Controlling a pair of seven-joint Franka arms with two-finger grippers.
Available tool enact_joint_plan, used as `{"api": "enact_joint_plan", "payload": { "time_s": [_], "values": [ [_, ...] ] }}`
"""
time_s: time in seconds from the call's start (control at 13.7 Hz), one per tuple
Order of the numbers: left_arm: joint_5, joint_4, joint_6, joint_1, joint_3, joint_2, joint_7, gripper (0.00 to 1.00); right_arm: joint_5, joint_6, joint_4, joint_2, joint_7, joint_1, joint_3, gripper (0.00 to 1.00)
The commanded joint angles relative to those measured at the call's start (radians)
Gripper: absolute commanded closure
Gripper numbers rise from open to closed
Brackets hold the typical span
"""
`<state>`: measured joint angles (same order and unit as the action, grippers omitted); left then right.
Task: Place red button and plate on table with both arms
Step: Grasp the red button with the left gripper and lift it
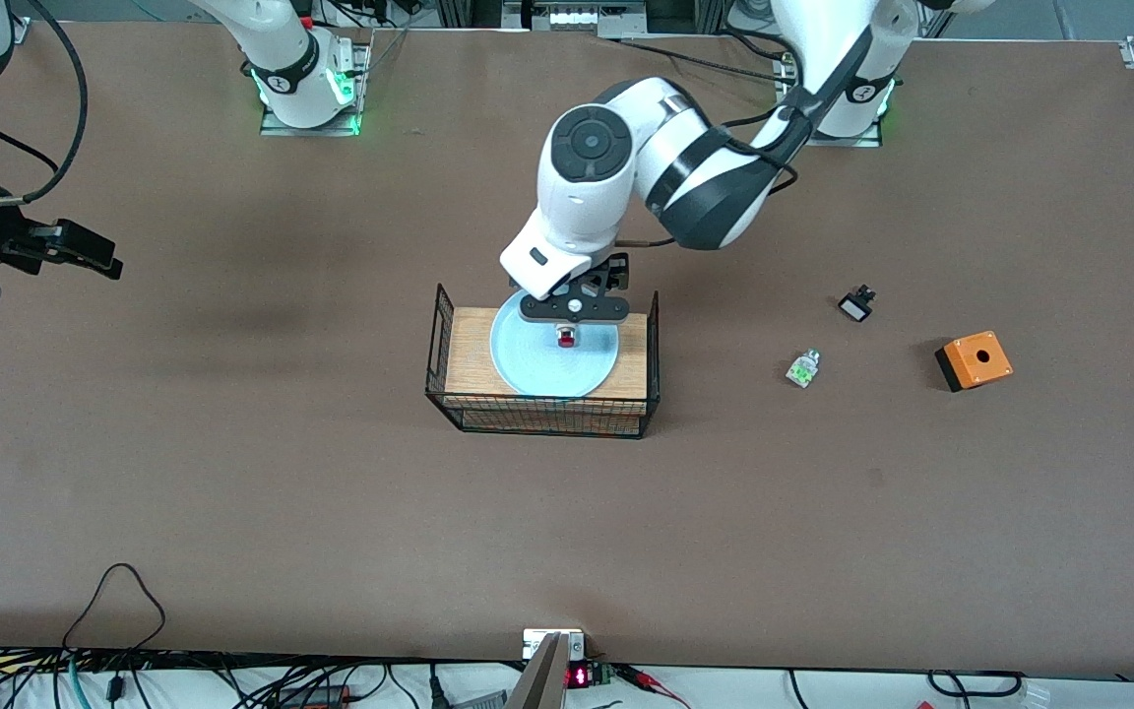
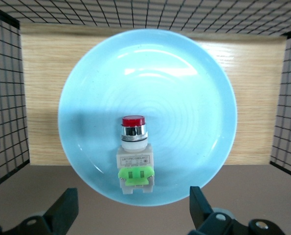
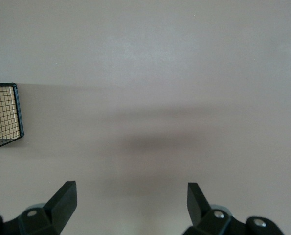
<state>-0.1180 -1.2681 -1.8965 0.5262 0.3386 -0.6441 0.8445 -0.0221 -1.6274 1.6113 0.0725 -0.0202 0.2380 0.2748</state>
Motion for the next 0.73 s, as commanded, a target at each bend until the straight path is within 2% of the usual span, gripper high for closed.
{"api": "enact_joint_plan", "payload": {
  "time_s": [0.0, 0.22, 0.37, 0.51, 0.66],
  "values": [
    [-0.037, 0.044, 0.007, 0.024, -0.013, -0.043, 0.010, 0.00, -0.004, -0.002, 0.002, -0.002, -0.006, -0.003, 0.000, 0.00],
    [-0.038, 0.032, -0.096, 0.021, -0.015, -0.066, 0.010, 0.04, -0.004, -0.005, 0.002, 0.000, -0.007, -0.002, 0.000, 0.00],
    [-0.046, 0.024, -0.105, 0.024, -0.016, -0.086, 0.010, 0.13, -0.004, -0.012, 0.002, 0.004, -0.007, -0.002, 0.000, 0.00],
    [-0.119, 0.026, -0.105, 0.025, -0.015, -0.092, 0.011, 0.18, -0.004, -0.014, 0.002, 0.006, -0.007, -0.002, 0.000, 0.00],
    [-0.126, 0.010, -0.102, 0.028, -0.015, -0.092, 0.011, 0.32, -0.004, -0.015, 0.001, 0.015, -0.009, 0.000, 0.000, 0.00]
  ]
}}
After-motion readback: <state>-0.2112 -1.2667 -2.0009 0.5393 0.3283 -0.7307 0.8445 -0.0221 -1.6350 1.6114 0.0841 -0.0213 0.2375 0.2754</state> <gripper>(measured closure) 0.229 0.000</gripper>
